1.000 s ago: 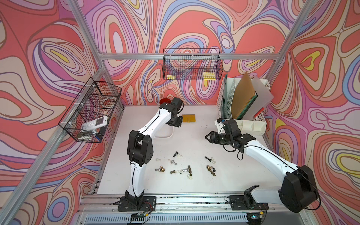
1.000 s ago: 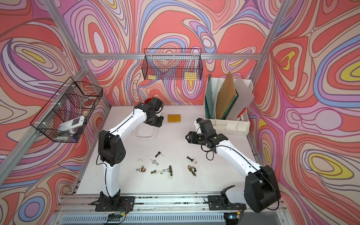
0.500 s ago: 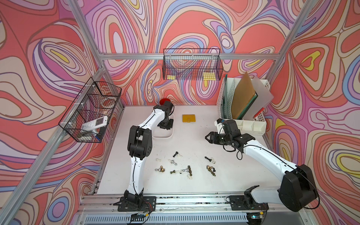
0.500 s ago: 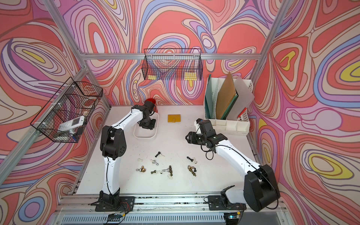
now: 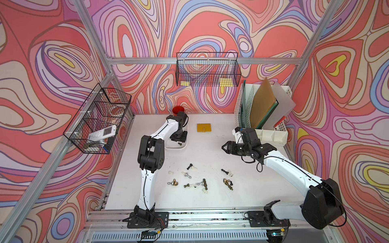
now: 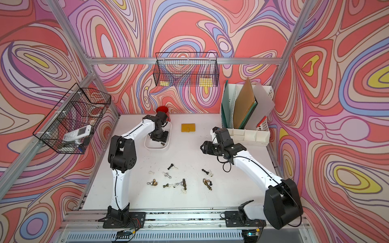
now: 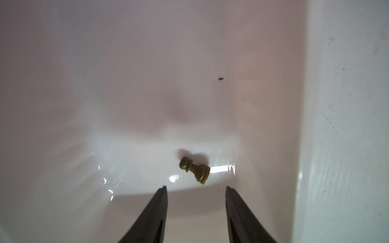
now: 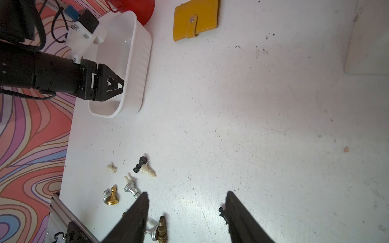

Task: Put the chess pieces into the storage box
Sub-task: Place the chess piece in the storage box, then pick up the chess piece at the center of the board.

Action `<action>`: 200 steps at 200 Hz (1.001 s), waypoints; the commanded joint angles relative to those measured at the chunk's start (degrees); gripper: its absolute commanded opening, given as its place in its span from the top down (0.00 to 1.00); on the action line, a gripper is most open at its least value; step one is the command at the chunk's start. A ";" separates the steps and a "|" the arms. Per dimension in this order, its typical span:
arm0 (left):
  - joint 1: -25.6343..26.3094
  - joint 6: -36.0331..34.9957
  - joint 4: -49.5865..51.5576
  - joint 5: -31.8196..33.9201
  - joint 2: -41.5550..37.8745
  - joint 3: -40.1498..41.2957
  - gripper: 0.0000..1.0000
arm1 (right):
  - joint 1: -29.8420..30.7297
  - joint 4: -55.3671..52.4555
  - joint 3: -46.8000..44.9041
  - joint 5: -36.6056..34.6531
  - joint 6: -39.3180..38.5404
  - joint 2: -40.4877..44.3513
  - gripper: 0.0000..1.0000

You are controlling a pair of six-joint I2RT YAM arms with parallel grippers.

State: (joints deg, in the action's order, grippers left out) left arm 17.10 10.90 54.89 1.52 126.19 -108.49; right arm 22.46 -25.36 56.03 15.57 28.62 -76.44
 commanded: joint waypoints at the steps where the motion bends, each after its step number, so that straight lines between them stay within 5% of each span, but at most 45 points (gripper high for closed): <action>1: -0.05 -0.45 0.87 -0.93 -5.61 0.00 0.50 | -0.07 -1.82 1.40 0.79 0.46 2.00 0.40; 52: 5.22 -1.80 2.37 -1.33 -16.82 4.14 0.50 | 0.74 -6.49 3.77 2.00 0.05 3.28 0.41; 98: 17.46 -4.59 0.52 0.23 -30.97 14.92 0.50 | 0.75 -17.47 9.22 -4.65 -4.31 5.40 0.40; 146: 27.84 0.26 -5.72 -2.20 -45.84 30.18 0.51 | 0.75 -21.18 5.05 -11.26 -4.46 12.87 0.39; 200: 35.38 10.71 -8.27 -2.07 -53.51 43.34 0.51 | 0.75 -18.26 -2.43 -9.60 -2.90 16.34 0.41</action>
State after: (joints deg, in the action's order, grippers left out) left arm 49.91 15.25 49.06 -0.38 74.50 -69.97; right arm 22.96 -44.31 56.88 6.83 24.95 -61.58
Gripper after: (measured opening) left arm 0.492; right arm 0.596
